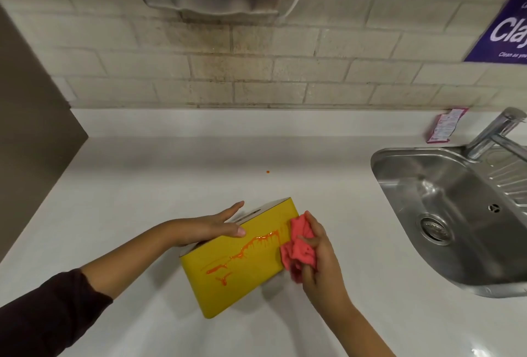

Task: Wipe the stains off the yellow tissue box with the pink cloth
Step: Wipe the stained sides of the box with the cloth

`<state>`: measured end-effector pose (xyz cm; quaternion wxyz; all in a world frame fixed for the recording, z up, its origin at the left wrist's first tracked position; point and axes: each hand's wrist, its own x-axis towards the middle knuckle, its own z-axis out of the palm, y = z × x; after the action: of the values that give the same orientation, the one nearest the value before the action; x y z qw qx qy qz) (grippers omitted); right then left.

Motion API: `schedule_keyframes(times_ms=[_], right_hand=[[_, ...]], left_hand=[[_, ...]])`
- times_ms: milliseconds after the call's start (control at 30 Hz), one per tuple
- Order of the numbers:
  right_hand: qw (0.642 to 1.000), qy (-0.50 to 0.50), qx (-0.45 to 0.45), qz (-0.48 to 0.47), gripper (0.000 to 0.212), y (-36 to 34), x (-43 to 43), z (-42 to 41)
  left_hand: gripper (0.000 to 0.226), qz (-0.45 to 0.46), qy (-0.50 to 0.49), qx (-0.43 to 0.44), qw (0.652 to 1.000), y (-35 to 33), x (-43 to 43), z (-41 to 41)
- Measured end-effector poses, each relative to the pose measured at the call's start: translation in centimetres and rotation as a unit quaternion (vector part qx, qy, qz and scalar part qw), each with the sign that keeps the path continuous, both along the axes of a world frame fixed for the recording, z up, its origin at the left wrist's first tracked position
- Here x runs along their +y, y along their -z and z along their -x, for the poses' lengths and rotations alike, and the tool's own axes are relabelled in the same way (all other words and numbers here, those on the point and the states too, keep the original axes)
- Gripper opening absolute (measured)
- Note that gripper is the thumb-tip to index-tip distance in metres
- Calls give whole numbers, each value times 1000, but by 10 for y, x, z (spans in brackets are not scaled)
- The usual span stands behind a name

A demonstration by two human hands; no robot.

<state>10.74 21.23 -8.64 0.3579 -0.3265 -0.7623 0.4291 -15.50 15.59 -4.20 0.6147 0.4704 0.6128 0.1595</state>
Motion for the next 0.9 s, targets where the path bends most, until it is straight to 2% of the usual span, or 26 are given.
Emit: schedule_keyframes(times_ms=[67, 133, 233, 367, 467, 533, 600, 733, 800, 900], right_hand=[[998, 43, -13, -47, 40, -3, 3, 8], [995, 97, 3, -36, 25, -9, 5, 21], [988, 147, -11, -49, 35, -16, 3, 37], [979, 64, -51, -185, 41, -18, 4, 29], [969, -2, -77, -234, 44, -13, 12, 9], [974, 2, -73, -213, 37, -12, 16, 3], [983, 47, -61, -166, 29, -12, 14, 10], [983, 145, -52, -95, 34, -18, 3, 39], [982, 110, -64, -137, 37, -21, -2, 41], [970, -21, -95, -221, 41, -18, 0, 21]], left_hand=[[128, 3, 23, 8, 1000, -5, 2, -2], [133, 8, 39, 15, 999, -8, 4, -2], [134, 17, 22, 1, 1000, -8, 4, -2], [133, 13, -14, -2, 1000, -2, 2, 0], [133, 9, -14, 9, 1000, 1, 3, 2], [135, 9, -14, 10, 1000, 1, 3, 3], [137, 11, -18, 11, 1000, 0, 2, 2], [137, 9, -22, 20, 1000, 0, 2, 0], [137, 6, -36, 18, 999, 1, 0, 0], [137, 6, -48, 18, 999, -1, -1, -1]])
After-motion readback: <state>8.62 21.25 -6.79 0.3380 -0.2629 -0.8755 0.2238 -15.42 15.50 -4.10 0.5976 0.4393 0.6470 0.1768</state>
